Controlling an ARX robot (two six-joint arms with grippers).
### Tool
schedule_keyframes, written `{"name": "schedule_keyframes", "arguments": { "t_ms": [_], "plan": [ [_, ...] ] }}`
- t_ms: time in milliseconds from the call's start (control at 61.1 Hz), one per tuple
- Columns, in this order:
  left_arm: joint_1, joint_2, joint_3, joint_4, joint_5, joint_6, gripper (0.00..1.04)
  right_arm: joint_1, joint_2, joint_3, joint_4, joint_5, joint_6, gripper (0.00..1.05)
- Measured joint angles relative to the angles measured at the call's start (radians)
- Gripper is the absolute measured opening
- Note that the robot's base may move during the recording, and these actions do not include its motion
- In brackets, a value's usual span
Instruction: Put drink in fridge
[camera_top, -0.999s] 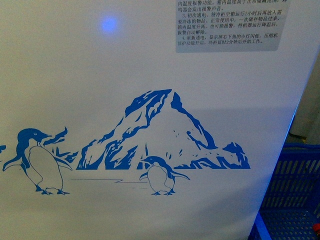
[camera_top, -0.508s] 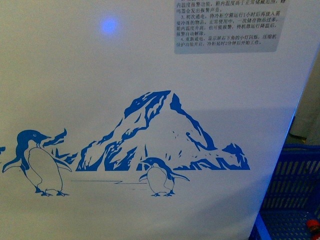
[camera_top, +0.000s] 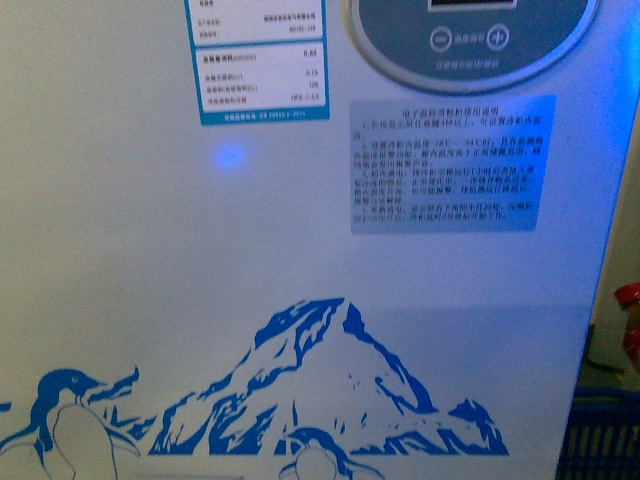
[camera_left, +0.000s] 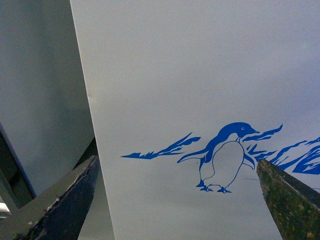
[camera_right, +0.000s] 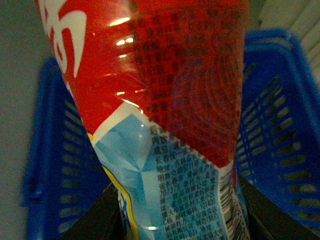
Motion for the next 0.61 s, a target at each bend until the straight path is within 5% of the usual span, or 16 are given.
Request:
{"name": "schedule_keyframes", "arguments": {
  "t_ms": [377, 606],
  "plan": [
    [0.000, 0.000, 0.000, 0.000, 0.000, 0.000, 0.97, -0.003, -0.822, -0.163, -0.286, -0.077, 0.040, 0.43],
    [0.000, 0.000, 0.000, 0.000, 0.000, 0.000, 0.97, 0.026, -1.160, -0.210, -0.428, -0.041, 0.046, 0.43]
  ]
}}
